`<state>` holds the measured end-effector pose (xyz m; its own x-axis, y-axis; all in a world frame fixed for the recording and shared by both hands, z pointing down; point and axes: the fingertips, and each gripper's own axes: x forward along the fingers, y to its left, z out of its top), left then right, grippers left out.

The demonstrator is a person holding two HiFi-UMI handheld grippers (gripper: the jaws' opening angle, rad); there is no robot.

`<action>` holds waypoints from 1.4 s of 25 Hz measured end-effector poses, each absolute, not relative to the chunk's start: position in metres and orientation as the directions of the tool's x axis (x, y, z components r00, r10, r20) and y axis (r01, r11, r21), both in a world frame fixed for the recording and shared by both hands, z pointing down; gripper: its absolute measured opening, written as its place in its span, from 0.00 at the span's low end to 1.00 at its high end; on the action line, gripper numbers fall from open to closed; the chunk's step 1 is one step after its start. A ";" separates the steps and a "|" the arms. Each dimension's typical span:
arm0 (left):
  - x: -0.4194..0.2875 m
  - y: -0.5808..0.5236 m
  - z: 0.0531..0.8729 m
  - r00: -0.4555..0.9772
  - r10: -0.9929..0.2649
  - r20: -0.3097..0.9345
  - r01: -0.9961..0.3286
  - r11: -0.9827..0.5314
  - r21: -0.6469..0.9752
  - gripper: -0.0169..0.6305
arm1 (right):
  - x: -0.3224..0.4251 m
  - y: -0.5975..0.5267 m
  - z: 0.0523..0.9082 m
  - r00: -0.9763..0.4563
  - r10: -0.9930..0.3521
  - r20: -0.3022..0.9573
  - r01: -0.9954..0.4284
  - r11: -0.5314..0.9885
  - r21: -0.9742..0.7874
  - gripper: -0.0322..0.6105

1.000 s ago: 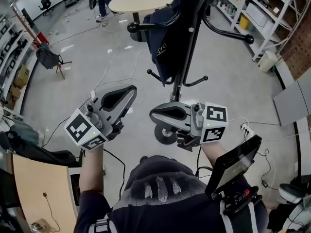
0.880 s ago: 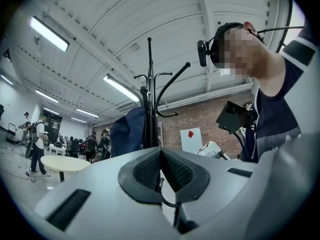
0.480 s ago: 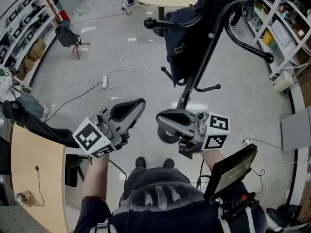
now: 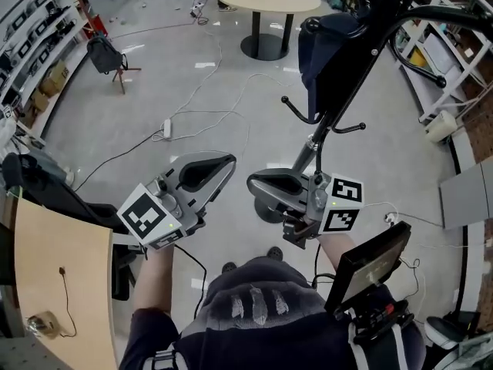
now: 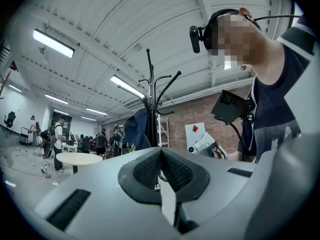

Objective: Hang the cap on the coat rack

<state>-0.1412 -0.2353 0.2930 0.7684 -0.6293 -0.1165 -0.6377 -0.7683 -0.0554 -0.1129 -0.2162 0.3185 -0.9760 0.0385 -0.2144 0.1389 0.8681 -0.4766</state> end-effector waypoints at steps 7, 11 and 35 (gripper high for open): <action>-0.198 -0.199 0.301 0.762 -0.631 -0.143 -0.641 -0.767 -0.032 0.04 | -0.163 -0.184 0.325 -0.982 -0.062 -0.176 0.038 0.858 -0.513 0.04; -0.214 -0.181 0.318 0.753 -0.643 -0.139 -0.649 -0.761 -0.003 0.04 | -0.177 -0.165 0.336 -0.985 -0.117 -0.128 -0.034 0.855 -0.517 0.04; -0.115 -0.120 0.339 0.823 -0.555 -0.122 -0.549 -0.832 0.082 0.04 | -0.078 -0.087 0.346 -0.957 -0.262 -0.120 -0.160 0.830 -0.534 0.04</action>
<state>-0.1149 -0.1196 0.3386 0.8226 -0.5553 -0.1225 -0.5492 -0.8317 0.0820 -0.0780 -0.0871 0.3464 -0.9575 -0.2623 -0.1202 -0.1603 0.8299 -0.5344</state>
